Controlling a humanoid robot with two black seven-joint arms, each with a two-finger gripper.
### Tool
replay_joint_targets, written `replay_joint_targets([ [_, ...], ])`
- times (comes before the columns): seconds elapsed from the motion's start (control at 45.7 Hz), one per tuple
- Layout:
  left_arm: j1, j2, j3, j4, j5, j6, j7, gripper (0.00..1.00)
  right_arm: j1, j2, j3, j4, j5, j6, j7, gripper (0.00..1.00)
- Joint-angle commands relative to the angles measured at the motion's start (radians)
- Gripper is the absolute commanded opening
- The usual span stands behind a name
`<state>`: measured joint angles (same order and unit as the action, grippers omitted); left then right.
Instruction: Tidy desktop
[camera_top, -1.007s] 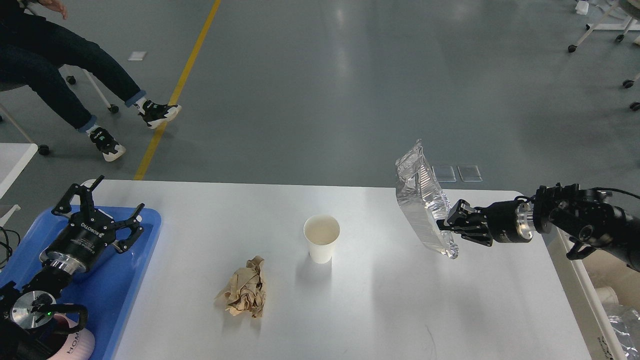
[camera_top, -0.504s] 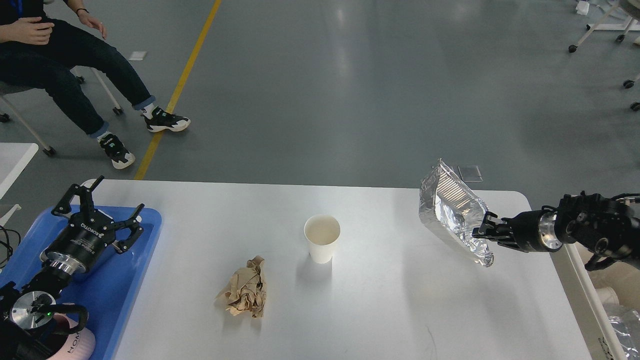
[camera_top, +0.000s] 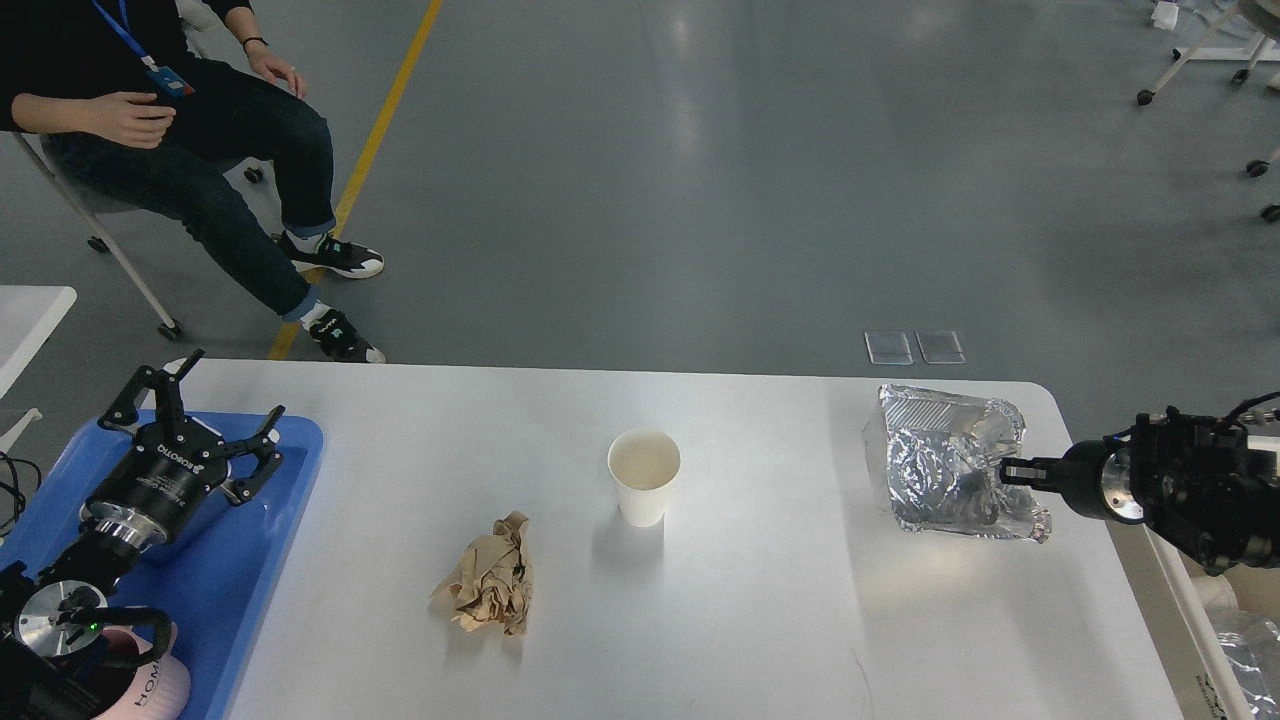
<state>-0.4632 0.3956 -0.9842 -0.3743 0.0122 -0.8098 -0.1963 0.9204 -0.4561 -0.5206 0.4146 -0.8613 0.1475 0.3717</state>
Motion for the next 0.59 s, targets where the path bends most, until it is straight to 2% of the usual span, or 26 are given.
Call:
replay_joint_targets([
  [0.0, 0.0, 0.0, 0.001, 0.0, 0.0, 0.001, 0.0, 0.97, 0.0, 0.0, 0.001, -0.025, -0.064, -0.039, -0.013, 0.0],
  [0.328, -0.002, 0.002, -0.001, 0.002, 0.0, 0.001, 0.0, 0.97, 0.002, -0.013, -0.041, -0.045, -0.22, -0.048, -0.011, 0.0],
  [0.569, -0.003, 0.005, -0.001, 0.0, 0.0, 0.001, 0.0, 0.97, 0.0, -0.018, -0.075, -0.045, -0.219, -0.036, -0.013, 0.0],
])
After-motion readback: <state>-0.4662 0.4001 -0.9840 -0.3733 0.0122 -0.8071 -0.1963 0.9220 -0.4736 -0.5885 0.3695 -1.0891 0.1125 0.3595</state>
